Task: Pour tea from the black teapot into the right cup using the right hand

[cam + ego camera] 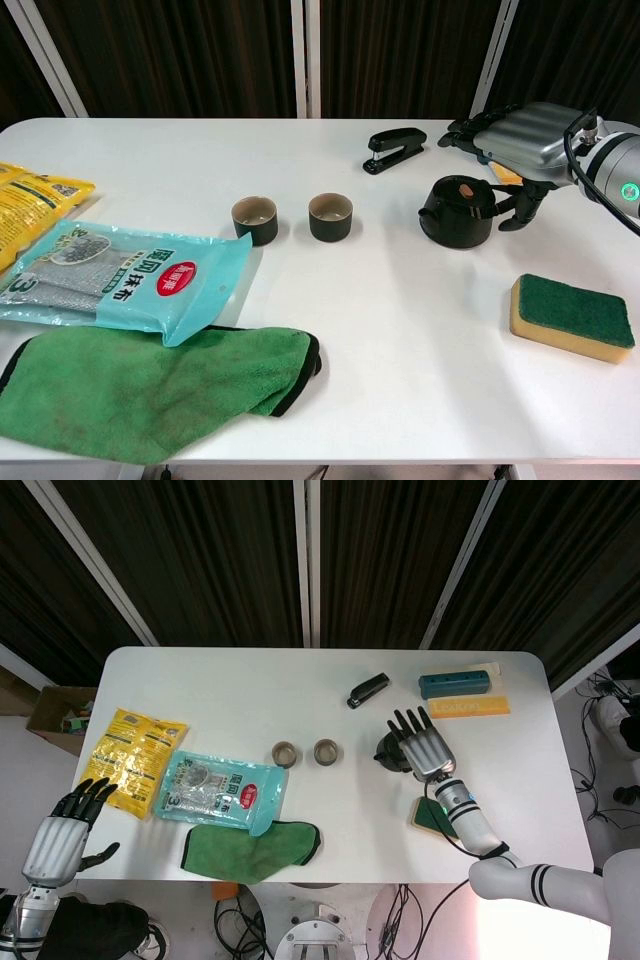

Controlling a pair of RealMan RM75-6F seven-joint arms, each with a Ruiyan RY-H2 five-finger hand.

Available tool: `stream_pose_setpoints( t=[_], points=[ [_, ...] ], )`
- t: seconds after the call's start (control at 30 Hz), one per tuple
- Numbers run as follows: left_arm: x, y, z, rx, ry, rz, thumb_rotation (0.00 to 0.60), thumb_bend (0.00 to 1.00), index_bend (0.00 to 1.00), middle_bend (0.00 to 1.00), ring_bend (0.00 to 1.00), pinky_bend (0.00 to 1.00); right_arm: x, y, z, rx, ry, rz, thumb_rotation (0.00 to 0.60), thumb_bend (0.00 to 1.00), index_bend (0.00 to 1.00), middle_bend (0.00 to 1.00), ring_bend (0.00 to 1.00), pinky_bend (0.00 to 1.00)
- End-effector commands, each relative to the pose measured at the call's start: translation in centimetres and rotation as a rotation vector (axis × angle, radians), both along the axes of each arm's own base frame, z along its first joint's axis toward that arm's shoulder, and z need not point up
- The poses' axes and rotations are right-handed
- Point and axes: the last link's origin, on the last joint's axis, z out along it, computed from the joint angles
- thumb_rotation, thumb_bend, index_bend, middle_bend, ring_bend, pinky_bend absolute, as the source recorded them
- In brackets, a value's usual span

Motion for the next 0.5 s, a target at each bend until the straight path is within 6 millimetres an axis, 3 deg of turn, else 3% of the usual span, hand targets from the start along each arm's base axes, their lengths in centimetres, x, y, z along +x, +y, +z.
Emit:
stream_pose_setpoints(
  t=[0.03,0.5],
  points=[
    [-0.02,0.01,0.01,0.001,0.000,0.001,0.600,0.13,0.13,0.09,0.07,0.23,-0.02,0.02,-0.07,0.001,0.001,0.000,0.568,0.09,0.00,0.00,0.00,0.00],
    [-0.09,-0.21,0.21,0.008,0.000,-0.005,0.600,0.13,0.13,0.09,0.07,0.23,0.52,-0.50,-0.10,-0.007,0.015,0.010,0.570,0.09,0.00,0.00,0.00,0.00]
  ],
)
